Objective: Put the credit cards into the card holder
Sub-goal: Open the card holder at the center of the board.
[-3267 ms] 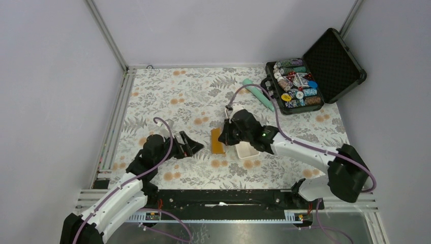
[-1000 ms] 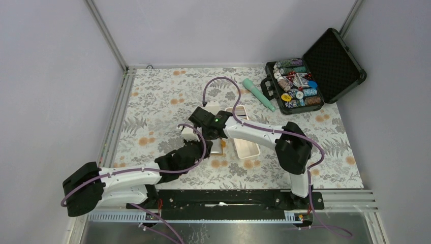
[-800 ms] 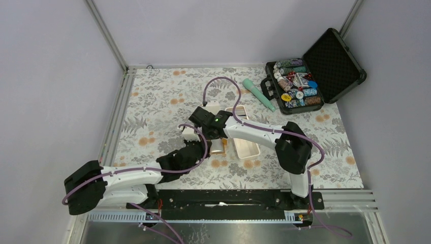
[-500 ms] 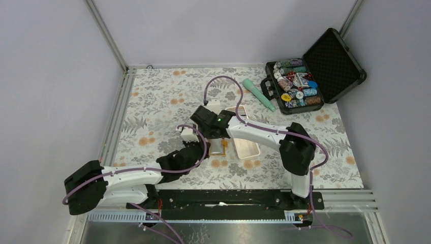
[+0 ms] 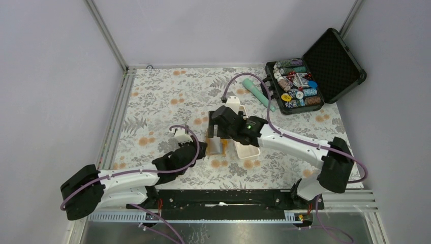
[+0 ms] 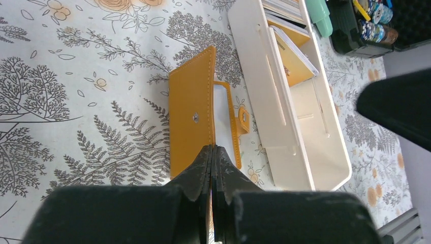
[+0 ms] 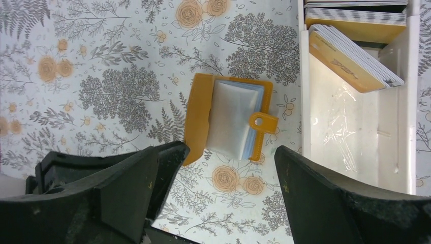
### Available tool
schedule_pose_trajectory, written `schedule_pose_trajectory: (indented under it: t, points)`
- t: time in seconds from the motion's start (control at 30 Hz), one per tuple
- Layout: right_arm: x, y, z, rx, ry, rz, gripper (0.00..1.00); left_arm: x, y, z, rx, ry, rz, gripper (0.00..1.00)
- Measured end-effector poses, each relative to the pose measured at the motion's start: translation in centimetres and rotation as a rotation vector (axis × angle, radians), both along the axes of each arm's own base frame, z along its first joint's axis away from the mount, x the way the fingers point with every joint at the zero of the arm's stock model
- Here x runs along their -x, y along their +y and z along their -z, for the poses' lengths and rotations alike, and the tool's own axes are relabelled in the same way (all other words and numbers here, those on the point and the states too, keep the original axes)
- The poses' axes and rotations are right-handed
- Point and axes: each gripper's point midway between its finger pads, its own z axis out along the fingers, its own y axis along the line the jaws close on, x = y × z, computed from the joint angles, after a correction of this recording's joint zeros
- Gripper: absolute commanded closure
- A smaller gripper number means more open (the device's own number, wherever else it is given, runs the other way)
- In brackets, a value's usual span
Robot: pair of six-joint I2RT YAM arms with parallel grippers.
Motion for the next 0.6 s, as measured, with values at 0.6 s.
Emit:
schedule_pose_trajectory:
  t: [0.6]
  points:
    - [2.8, -3.5, -1.7, -0.188, -0.146, -0.09, 0.15, -0.3, 2.9, 2.5, 0.08, 0.098, 0.007, 1.0]
